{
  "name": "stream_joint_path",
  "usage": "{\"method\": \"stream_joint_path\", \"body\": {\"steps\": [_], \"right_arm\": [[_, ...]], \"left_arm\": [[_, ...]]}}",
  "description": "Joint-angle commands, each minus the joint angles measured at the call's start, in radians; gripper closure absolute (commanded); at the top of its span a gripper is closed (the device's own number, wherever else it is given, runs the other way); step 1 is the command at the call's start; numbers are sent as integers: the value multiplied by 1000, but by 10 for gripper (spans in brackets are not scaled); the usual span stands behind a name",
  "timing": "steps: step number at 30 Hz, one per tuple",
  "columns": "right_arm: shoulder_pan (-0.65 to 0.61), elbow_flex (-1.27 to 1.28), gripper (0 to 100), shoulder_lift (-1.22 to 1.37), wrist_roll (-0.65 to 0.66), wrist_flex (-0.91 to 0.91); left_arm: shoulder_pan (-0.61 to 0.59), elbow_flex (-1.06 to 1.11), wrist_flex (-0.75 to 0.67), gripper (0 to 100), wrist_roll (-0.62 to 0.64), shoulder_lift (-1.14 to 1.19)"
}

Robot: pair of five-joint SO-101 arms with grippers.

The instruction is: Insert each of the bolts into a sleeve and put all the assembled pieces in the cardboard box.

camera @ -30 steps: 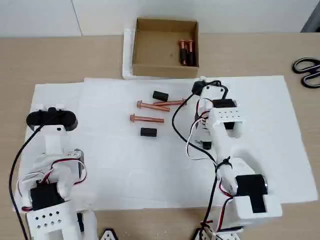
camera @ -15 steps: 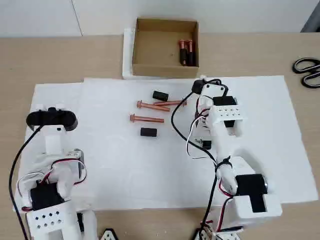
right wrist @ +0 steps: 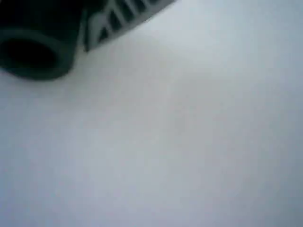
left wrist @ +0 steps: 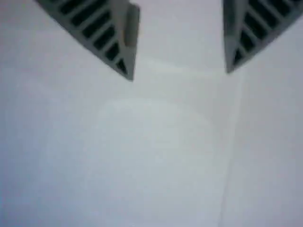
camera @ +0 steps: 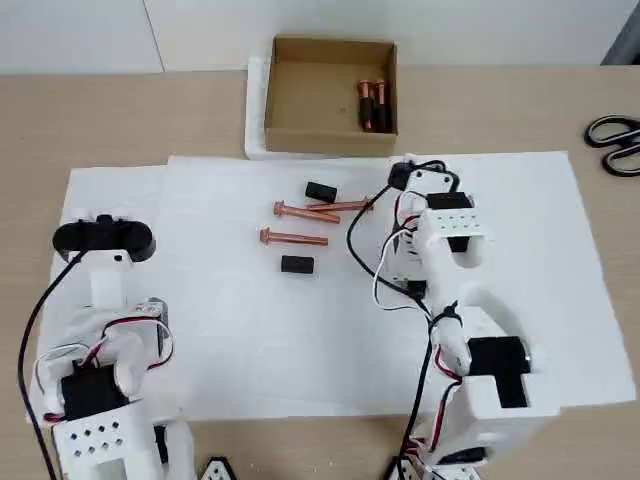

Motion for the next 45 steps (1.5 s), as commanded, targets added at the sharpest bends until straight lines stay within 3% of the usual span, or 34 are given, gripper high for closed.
{"method": "stream_joint_path", "body": {"steps": [1, 14, 22, 25, 29, 34, 38, 45], "right_arm": [[-2, -25, 996, 12, 11, -44], [-2, -160, 995, -335, 17, 191], [15, -164, 995, -433, 216, 271], [39, -164, 995, -452, 226, 274], [70, -161, 995, -463, 226, 274], [82, -160, 995, -456, 222, 275], [79, -160, 995, -455, 221, 275], [77, -160, 995, -456, 221, 275]], "left_arm": [[3, -12, -18, 881, -2, -5], [6, -13, -18, 881, -2, -5], [9, -87, -20, 877, 17, 9], [25, -177, -20, 877, 44, 104], [91, -377, -15, 877, 78, 417], [207, -740, 52, 878, 262, 848], [319, -1001, 152, 878, 629, 1057], [517, -1066, 114, 878, 971, 1237]]}}
